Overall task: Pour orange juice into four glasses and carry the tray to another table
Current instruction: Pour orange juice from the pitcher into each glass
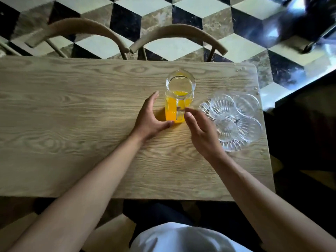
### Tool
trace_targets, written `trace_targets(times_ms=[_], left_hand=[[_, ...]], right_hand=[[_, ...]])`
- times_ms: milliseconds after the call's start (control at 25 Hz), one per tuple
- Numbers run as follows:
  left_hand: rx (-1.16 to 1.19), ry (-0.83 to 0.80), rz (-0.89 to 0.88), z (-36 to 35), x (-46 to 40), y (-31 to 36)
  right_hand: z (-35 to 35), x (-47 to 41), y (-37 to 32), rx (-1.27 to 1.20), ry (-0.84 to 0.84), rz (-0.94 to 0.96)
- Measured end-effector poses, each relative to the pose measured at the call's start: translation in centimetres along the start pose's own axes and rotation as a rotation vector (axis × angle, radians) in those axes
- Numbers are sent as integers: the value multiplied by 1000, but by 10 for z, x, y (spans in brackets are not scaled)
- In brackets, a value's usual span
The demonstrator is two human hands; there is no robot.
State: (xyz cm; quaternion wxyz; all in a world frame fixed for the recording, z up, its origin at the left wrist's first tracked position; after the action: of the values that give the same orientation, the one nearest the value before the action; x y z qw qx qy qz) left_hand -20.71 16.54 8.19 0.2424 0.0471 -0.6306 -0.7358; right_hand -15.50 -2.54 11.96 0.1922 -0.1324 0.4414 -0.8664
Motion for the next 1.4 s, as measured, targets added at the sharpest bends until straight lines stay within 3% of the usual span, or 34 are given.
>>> trace_targets(times_ms=[400, 640, 960, 1200, 1400], left_hand=[[-39, -329, -32, 7, -63, -3], [-67, -412, -72, 11, -68, 3], [-181, -315, -186, 14, -55, 4], [-158, -222, -119, 18, -12, 5], [-124, -52, -84, 1, 48, 15]], right_hand=[[-14, -10, -17, -386, -42, -72], [-27, -8, -25, -606, -12, -147], [-31, -2, -32, -625, 55, -204], [-20, 22, -37, -611, -20, -181], [3, 53, -41, -636, -59, -145]])
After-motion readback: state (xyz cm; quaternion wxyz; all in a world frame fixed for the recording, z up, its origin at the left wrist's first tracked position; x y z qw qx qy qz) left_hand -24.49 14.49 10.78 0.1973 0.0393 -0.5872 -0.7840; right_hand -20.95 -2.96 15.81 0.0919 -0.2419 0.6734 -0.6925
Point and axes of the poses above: each hand's wrist, its own x-axis away from the middle knuckle, its own z-axis out of the back of the hand, y = z × x, the point moved 1 cm from there along -x, towards the middle knuckle, and after that the axes turned 15 degrees about x, right-handed, at the moved point
